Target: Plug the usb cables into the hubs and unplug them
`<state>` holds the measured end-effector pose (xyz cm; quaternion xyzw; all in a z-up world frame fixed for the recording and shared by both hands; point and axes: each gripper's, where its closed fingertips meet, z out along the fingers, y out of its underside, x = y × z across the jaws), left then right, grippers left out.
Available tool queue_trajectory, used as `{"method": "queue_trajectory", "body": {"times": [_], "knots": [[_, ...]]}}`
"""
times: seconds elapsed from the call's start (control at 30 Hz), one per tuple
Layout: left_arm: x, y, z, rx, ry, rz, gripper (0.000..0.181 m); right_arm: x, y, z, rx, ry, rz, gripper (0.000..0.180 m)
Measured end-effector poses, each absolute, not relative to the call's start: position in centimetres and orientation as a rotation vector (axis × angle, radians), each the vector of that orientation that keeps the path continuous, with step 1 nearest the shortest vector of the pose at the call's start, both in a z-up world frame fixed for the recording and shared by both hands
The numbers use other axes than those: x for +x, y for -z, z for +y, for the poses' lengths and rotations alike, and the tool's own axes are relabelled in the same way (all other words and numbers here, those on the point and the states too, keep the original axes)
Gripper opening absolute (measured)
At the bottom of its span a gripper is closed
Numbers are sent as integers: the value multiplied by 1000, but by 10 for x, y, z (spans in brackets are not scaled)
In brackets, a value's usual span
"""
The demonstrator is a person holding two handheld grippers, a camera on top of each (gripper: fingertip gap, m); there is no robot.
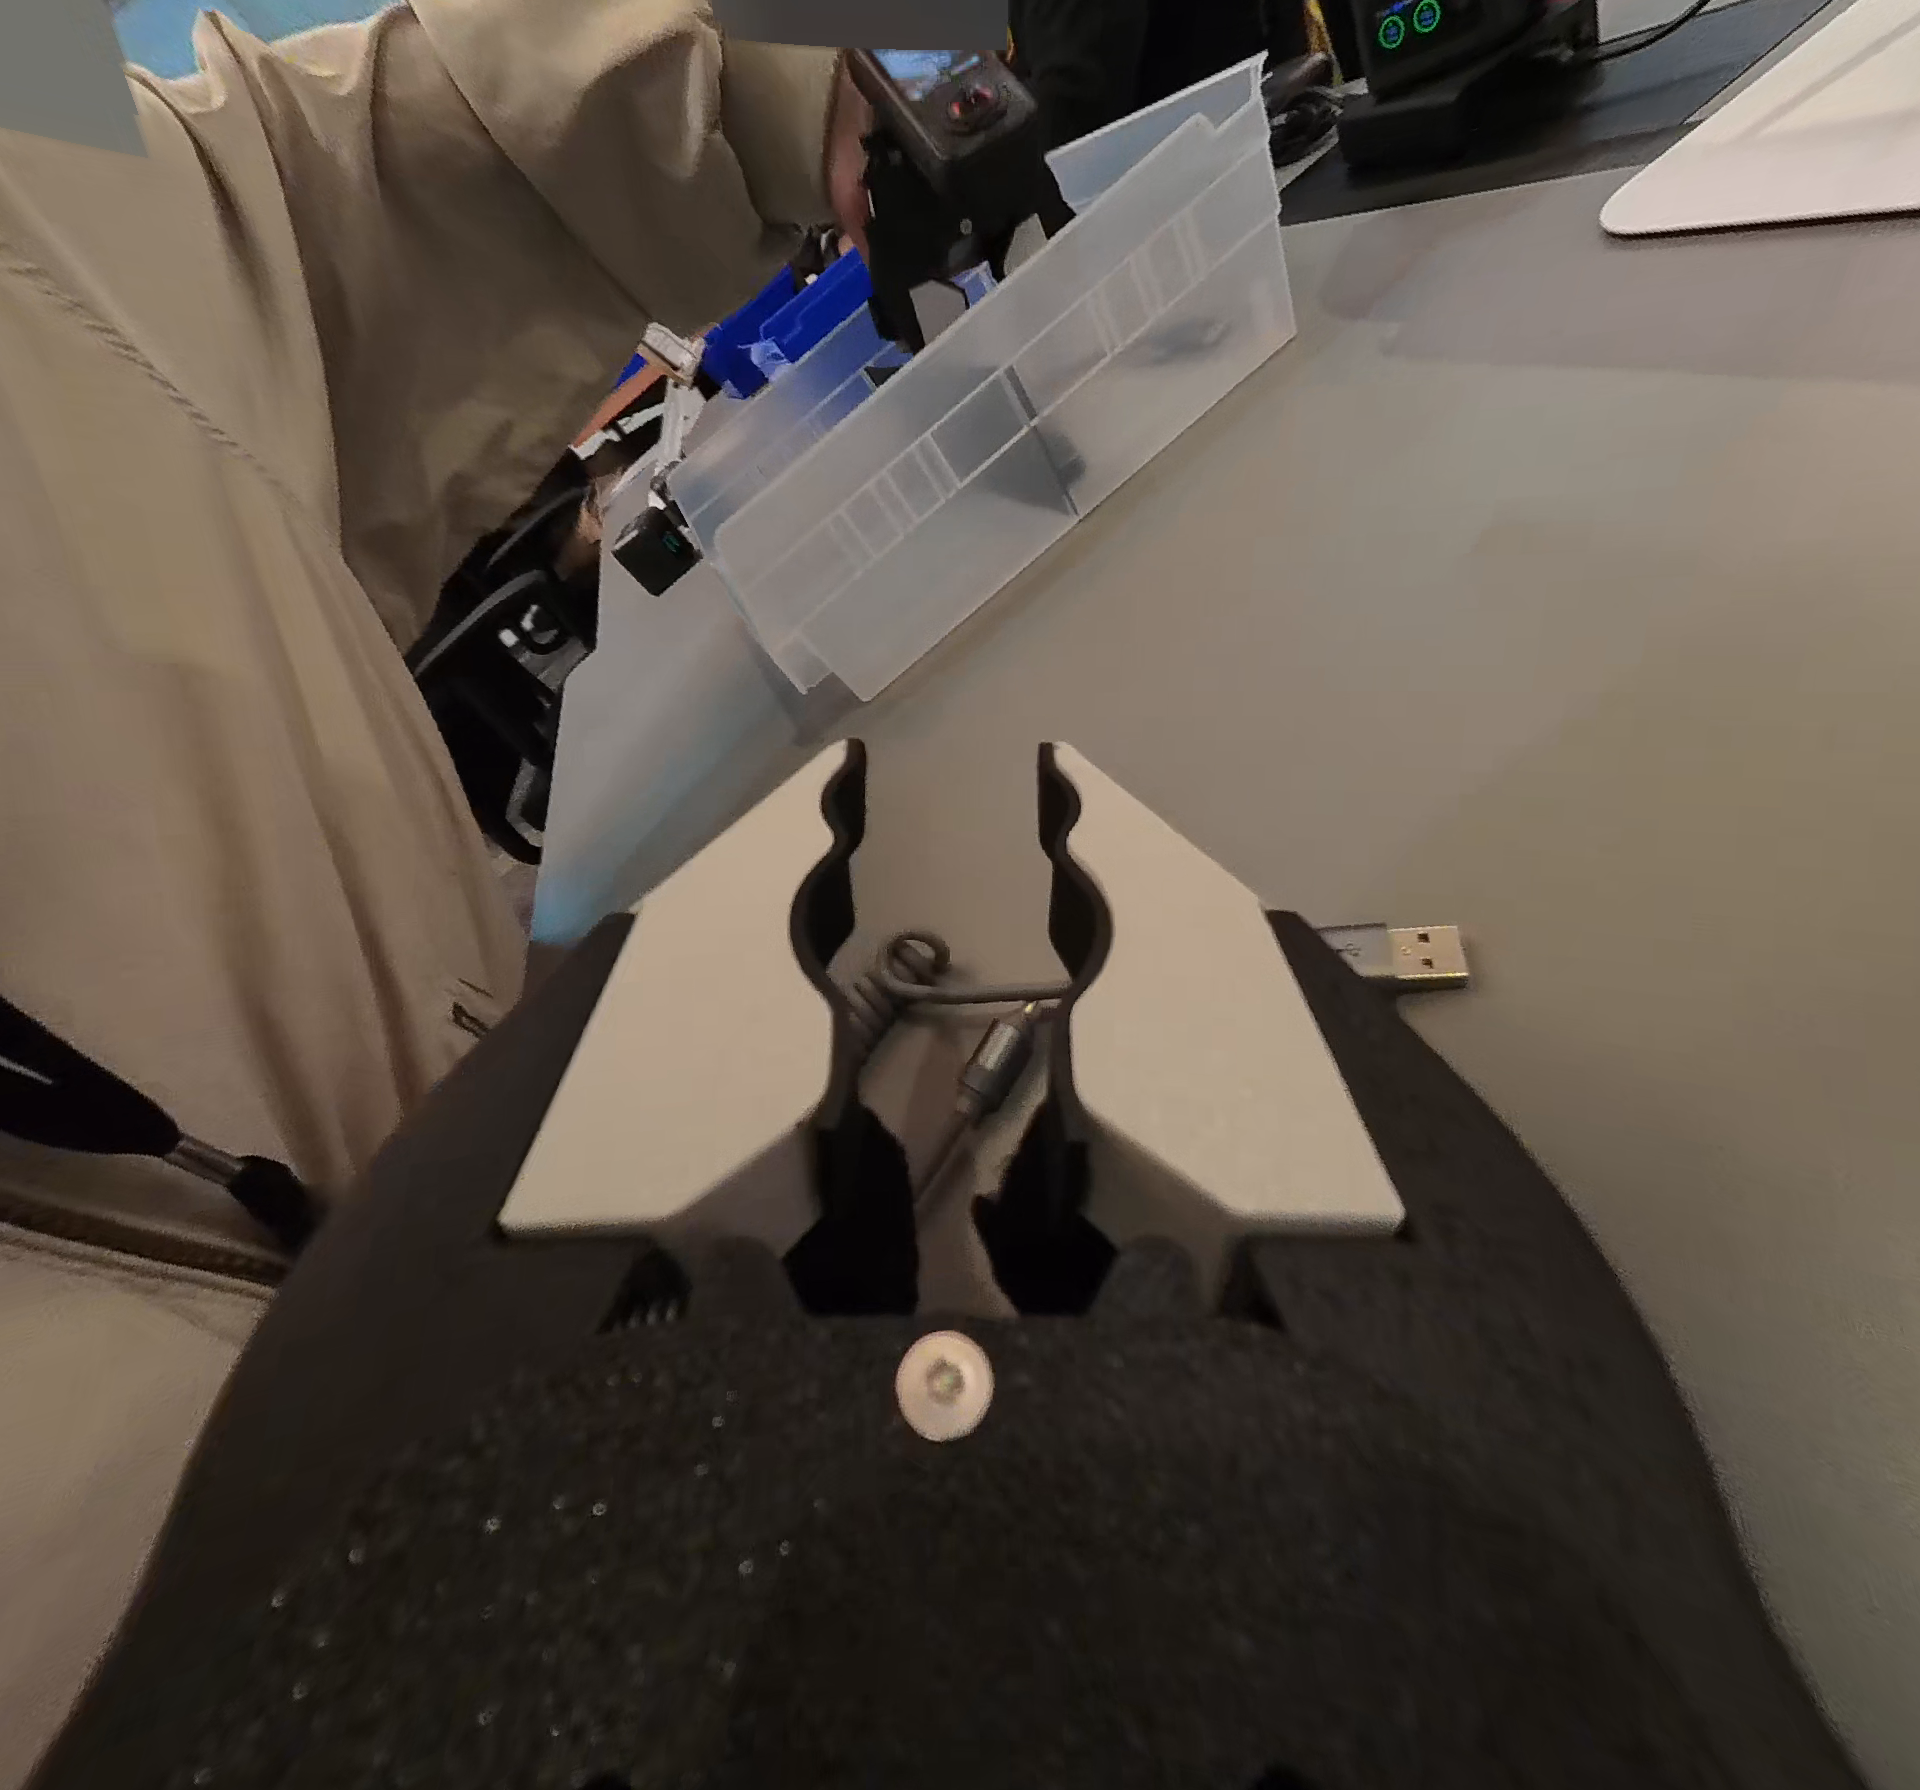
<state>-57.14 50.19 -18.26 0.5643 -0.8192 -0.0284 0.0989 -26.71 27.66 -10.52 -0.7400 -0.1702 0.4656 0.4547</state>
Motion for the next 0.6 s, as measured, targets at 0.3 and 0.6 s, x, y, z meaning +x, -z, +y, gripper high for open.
{"method": "queue_trajectory", "body": {"times": [0.3, 0.6], "knots": [[-571, 186, 519, 1671, 407, -2522, 29, -267, 102, 270, -1831, -1156, -418, 32], [-549, 73, 523, 1639, 1440, -2833, 29, -267, 85, 270, -1803, -1153, -428, 33]]}}
